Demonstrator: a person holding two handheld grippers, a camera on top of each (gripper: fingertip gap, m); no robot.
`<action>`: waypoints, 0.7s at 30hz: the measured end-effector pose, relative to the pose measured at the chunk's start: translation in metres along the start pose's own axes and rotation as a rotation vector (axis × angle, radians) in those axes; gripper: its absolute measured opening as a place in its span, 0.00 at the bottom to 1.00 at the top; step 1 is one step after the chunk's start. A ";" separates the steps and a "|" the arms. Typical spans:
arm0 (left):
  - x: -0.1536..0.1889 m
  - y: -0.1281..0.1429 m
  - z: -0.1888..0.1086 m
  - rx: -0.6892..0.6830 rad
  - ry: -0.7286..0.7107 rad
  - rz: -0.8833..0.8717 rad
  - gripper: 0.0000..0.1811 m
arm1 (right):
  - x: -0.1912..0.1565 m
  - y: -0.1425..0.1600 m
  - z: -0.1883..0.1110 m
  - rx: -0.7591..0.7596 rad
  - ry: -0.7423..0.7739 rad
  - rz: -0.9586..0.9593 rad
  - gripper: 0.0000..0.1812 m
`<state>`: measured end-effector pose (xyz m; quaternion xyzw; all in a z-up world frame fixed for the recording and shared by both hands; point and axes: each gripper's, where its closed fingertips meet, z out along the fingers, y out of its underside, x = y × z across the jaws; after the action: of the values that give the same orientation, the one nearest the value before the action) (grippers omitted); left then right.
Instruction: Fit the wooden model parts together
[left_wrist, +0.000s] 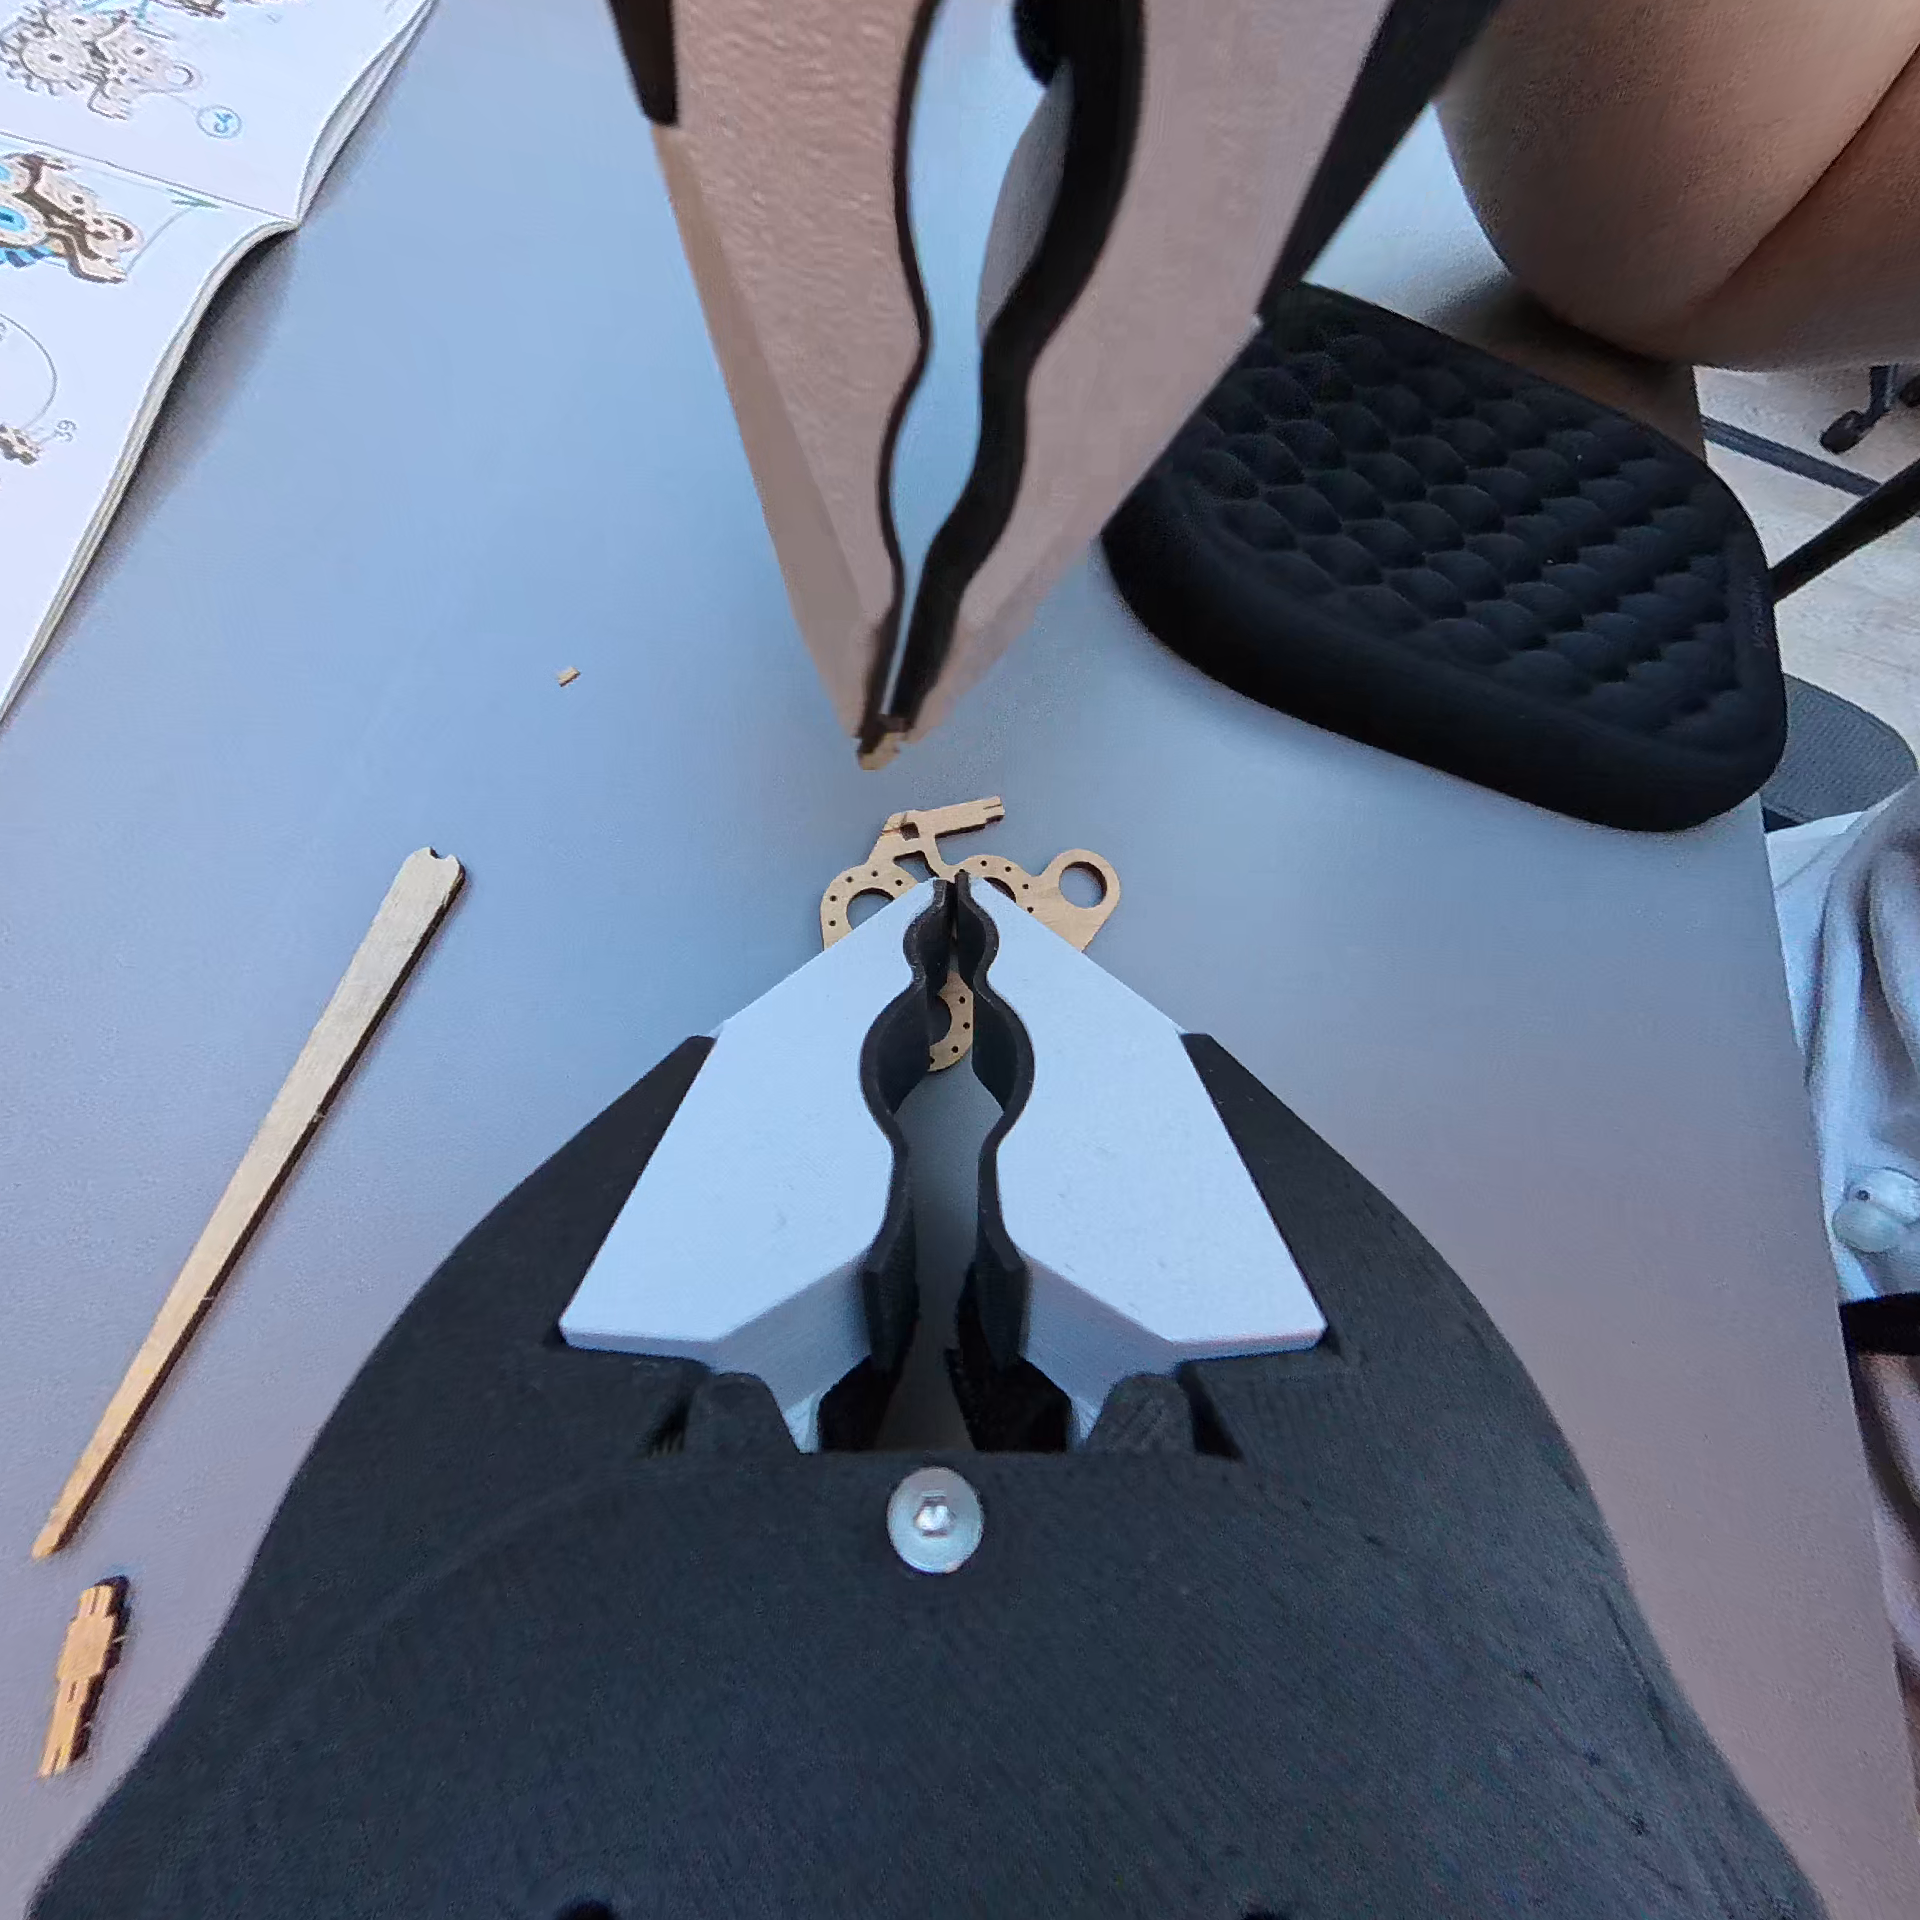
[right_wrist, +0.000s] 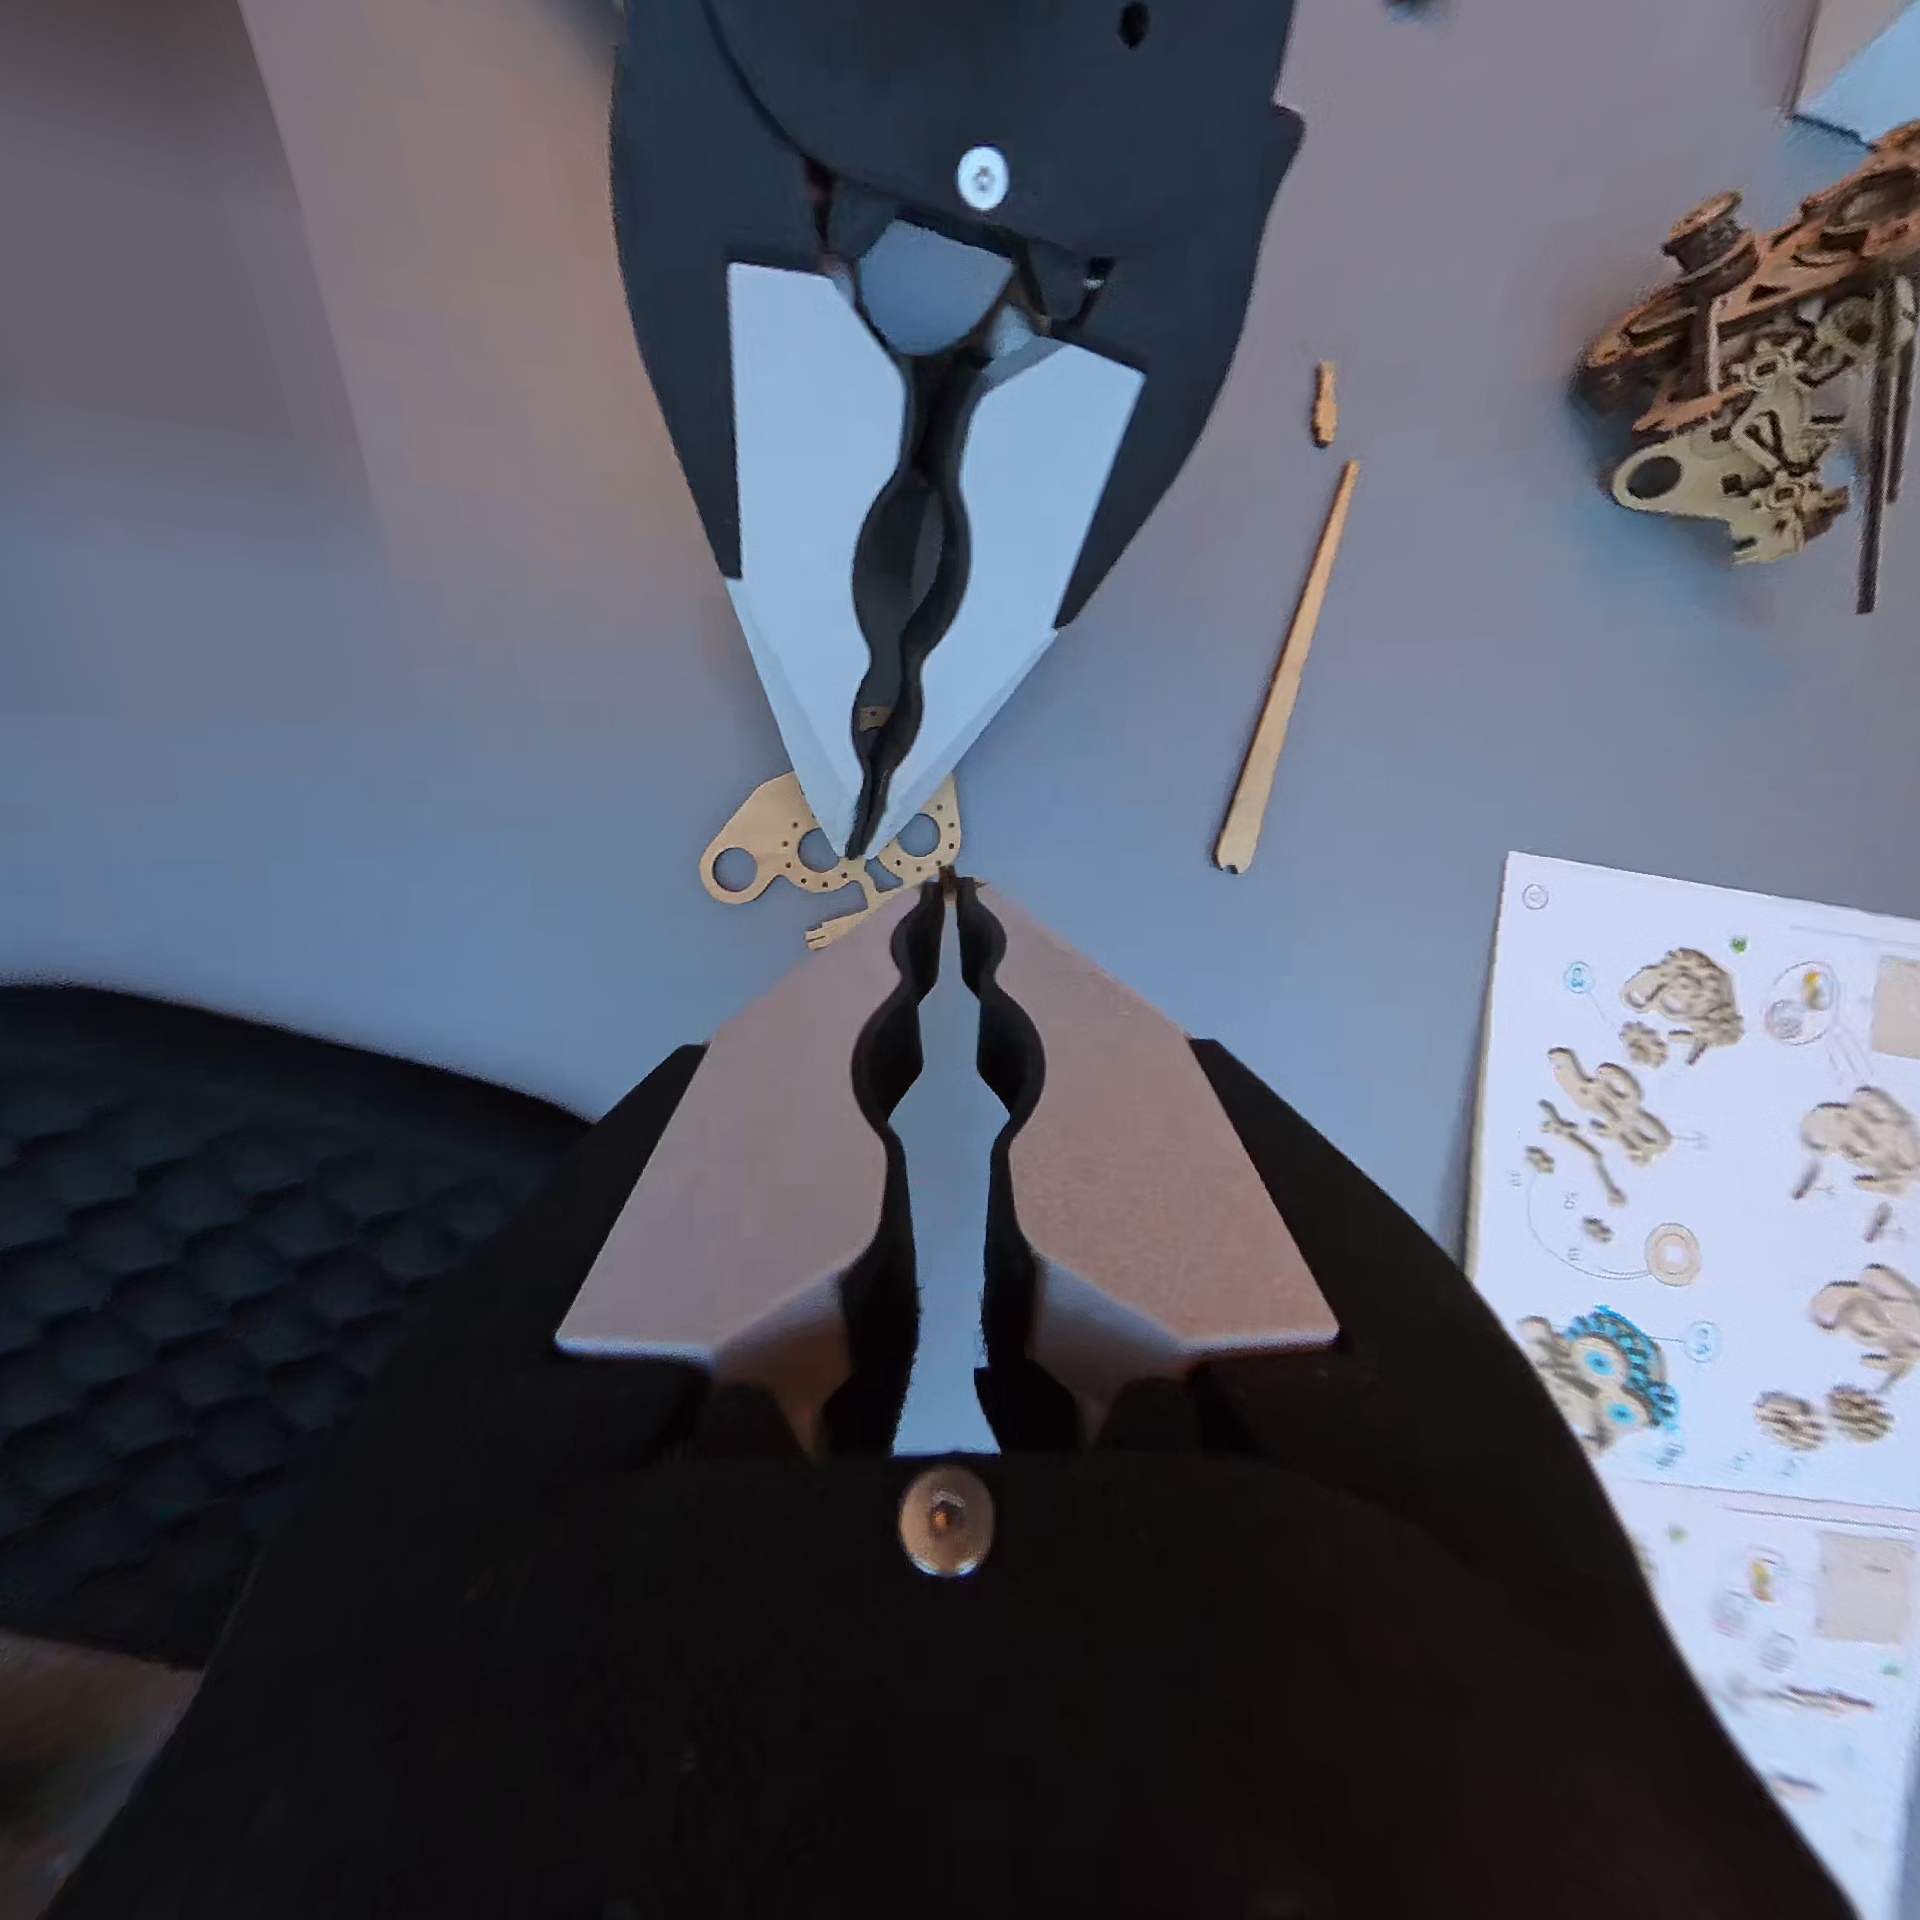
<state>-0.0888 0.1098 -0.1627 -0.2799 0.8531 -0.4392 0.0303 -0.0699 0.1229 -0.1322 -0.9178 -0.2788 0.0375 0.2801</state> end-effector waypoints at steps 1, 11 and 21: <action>0.001 0.001 -0.001 -0.001 0.009 -0.001 0.00 | -0.002 0.003 0.001 0.045 -0.030 0.056 0.01; 0.010 -0.001 -0.011 0.038 0.105 -0.033 0.08 | -0.010 -0.022 -0.029 0.682 -0.182 0.255 0.01; 0.029 -0.056 -0.049 0.397 0.500 -0.376 0.06 | -0.023 -0.042 -0.046 0.795 -0.155 0.088 0.01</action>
<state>-0.1032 0.1054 -0.0843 -0.3044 0.6662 -0.6488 -0.2063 -0.0991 0.1171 -0.0729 -0.7434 -0.2232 0.2236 0.5895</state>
